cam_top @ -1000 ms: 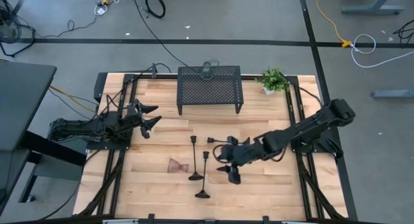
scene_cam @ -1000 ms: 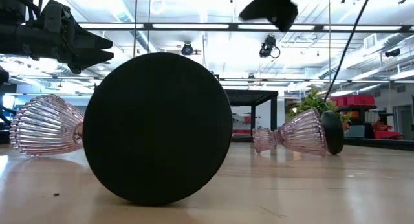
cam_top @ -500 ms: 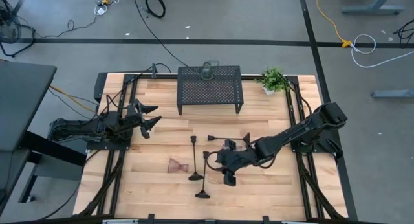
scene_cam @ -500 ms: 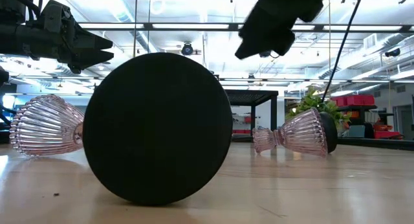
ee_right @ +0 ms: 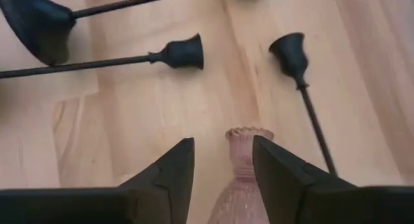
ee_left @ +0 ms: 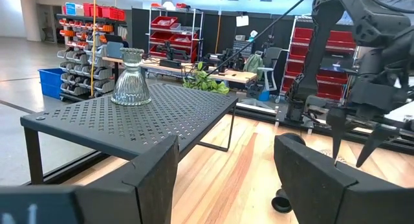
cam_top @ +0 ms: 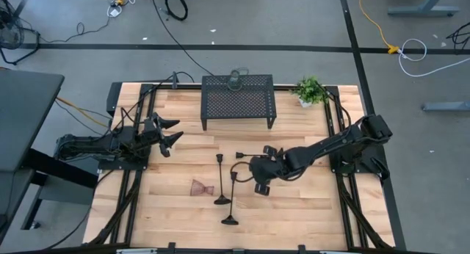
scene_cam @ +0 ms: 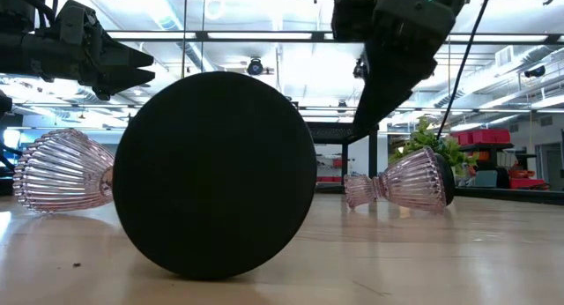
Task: Pick & Place candle stick holders
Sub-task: Put the right pink glass candle holder on the shelf
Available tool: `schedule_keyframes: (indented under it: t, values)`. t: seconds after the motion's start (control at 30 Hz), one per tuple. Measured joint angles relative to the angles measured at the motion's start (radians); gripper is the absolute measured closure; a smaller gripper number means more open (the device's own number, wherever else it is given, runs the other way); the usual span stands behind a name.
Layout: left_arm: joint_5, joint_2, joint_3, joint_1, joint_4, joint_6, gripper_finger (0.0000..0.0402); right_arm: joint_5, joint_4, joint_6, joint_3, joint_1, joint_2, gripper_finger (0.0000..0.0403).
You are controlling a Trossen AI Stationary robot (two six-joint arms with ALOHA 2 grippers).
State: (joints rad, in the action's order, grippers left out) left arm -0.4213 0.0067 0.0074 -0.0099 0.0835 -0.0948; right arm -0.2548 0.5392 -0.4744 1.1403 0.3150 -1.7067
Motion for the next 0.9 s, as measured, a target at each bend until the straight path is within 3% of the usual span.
schedule_keyframes:
  t: [0.13, 0.4, 0.53, 0.9]
  values:
    - [0.000, 0.000, 0.000, 0.000, 0.000, 0.000, 0.0147, 0.058, 0.022, 0.000, 0.000, -0.020, -0.005, 0.0225]
    - [0.000, 0.000, 0.000, 0.000, 0.000, 0.000, 0.0147, 0.036, 0.095, -0.005, 0.000, -0.020, -0.007, 0.0196]
    - [0.000, 0.000, 0.000, 0.000, 0.001, 0.000, 0.0147, 0.000, 0.089, -0.009, 0.000, -0.021, -0.015, 0.0190]
    - [0.000, 0.001, 0.000, 0.000, 0.000, 0.000, 0.0147, 0.036, 0.078, -0.015, -0.001, -0.050, -0.141, 0.0190]
